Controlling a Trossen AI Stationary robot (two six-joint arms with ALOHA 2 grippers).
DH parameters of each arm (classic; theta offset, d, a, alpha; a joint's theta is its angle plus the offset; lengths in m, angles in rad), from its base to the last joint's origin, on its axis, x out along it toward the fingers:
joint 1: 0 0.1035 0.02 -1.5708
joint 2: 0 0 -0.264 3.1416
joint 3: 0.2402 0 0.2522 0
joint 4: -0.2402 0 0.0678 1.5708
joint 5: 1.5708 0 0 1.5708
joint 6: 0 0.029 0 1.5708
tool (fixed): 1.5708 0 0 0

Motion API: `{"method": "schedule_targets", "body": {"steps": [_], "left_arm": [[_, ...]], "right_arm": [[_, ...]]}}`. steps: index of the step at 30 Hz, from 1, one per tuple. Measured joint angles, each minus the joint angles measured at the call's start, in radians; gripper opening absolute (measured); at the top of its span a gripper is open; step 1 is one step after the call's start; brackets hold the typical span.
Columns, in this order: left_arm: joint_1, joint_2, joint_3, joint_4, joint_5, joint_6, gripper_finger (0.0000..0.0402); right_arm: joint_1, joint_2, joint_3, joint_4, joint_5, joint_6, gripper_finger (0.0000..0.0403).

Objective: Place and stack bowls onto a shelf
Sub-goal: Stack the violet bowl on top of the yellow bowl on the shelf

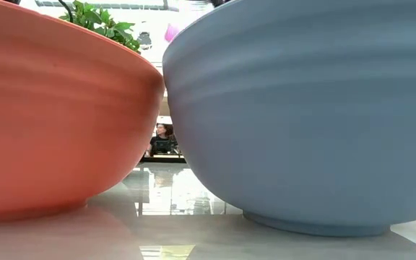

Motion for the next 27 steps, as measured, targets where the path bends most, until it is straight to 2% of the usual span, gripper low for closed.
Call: {"method": "schedule_targets", "body": {"steps": [7,13,19,27], "left_arm": [[0.000,0.000,0.000,-0.018,-0.009,-0.003,0.0140],[0.000,0.000,0.000,-0.021,-0.019,-0.003,0.0140],[0.000,0.000,0.000,-0.021,-0.022,-0.004,0.0140],[0.000,0.000,0.000,-0.021,-0.022,-0.004,0.0140]], "right_arm": [[-0.038,0.097,0.035,-0.049,-0.002,-0.018,0.0021],[-0.051,0.092,0.036,-0.049,-0.001,-0.021,0.0022],[-0.062,0.084,0.036,-0.093,-0.002,-0.022,0.0048],[-0.062,0.084,0.036,-0.104,-0.002,-0.090,0.0055]]}}
